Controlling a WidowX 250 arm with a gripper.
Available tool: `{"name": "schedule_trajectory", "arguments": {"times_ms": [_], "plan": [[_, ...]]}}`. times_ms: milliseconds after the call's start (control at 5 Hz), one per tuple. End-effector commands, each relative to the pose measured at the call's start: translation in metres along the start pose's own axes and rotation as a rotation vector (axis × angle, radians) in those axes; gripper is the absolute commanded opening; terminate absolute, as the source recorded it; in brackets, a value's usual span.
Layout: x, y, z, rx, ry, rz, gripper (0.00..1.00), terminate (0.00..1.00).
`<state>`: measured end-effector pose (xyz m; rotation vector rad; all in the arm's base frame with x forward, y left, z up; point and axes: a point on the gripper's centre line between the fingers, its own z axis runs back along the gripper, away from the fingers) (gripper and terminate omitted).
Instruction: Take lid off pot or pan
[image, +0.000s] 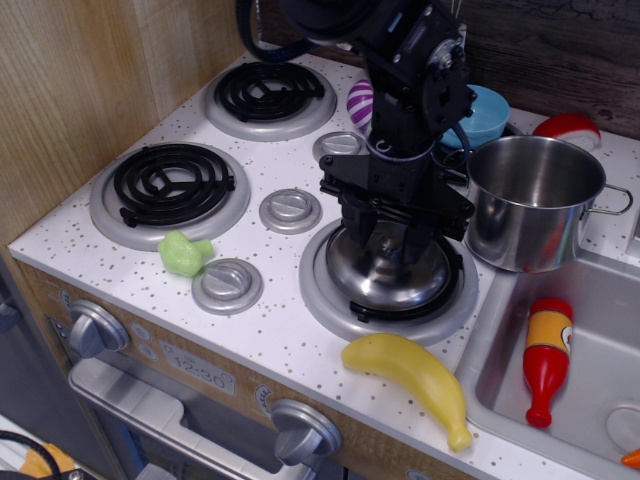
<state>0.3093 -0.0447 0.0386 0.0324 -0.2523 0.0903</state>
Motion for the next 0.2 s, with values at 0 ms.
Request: {"name": "schedule_trajectory", "arguments": {"times_ms": [0], "plan": [[0.006, 0.0034, 0.0031, -0.018, -0.037, -0.004, 1.0, 1.0]]}}
